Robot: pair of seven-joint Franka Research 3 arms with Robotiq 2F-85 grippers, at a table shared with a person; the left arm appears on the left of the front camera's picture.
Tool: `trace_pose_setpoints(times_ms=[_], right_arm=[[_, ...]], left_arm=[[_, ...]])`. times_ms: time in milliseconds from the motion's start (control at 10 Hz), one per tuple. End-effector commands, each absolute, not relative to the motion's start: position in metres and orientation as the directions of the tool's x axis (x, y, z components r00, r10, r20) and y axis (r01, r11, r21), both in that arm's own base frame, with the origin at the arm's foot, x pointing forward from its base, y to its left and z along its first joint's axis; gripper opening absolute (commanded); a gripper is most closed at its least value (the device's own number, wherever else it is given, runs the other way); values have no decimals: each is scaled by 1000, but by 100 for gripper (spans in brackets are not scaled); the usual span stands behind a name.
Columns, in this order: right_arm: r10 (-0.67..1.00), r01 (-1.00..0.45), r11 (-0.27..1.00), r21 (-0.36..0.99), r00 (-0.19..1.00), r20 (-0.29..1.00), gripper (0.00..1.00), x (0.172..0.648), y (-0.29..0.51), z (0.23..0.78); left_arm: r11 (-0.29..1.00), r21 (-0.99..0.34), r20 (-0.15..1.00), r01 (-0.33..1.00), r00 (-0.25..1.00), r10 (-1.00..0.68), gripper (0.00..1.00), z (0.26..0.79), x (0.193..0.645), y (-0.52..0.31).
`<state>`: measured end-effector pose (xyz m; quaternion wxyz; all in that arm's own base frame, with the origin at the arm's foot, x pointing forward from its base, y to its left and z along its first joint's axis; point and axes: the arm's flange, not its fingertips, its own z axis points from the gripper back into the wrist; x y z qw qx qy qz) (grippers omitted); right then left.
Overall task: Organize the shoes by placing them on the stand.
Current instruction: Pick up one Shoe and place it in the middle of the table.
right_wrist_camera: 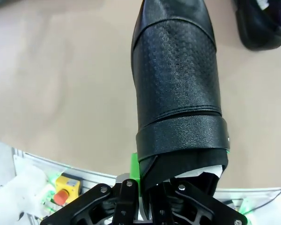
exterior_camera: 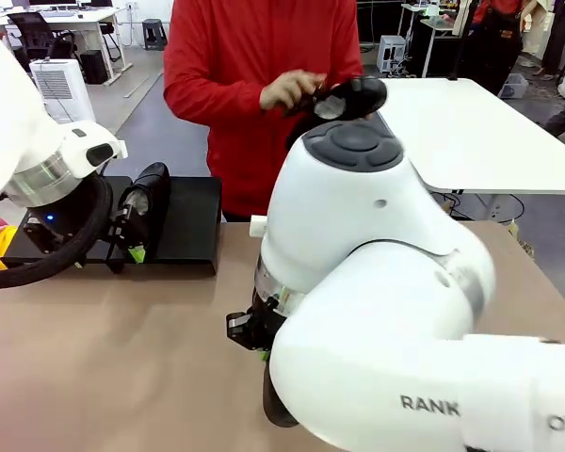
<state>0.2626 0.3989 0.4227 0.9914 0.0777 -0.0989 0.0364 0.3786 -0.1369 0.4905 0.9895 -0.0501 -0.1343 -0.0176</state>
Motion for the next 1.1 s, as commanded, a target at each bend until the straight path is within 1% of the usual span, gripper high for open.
trace_pose_setpoints(times_ms=[0, 200, 400, 700, 800, 900, 1000], right_arm=[[17, -44, 991, 130, 978, 206, 0, 275, 420, 419], [15, -33, 994, 103, 985, 172, 0, 282, 428, 396], [5, -23, 994, 106, 986, 168, 0, 285, 430, 385], [41, -58, 992, 113, 988, 149, 0, 291, 433, 369], [44, -61, 991, 116, 988, 149, 4, 292, 433, 367], [47, -65, 991, 116, 988, 146, 17, 294, 432, 365], [41, -58, 991, 118, 989, 142, 34, 294, 432, 364]], left_arm=[[995, -88, 270, 54, 962, -29, 99, 493, 383, -135], [995, -88, 270, 54, 962, -29, 99, 493, 383, -135], [995, -88, 270, 54, 962, -29, 99, 493, 383, -135], [995, -88, 270, 54, 962, -29, 99, 493, 383, -135], [995, -88, 270, 54, 962, -29, 99, 493, 383, -135], [995, -88, 270, 54, 962, -29, 99, 493, 383, -135], [995, -88, 270, 54, 962, -29, 99, 493, 383, -135]])
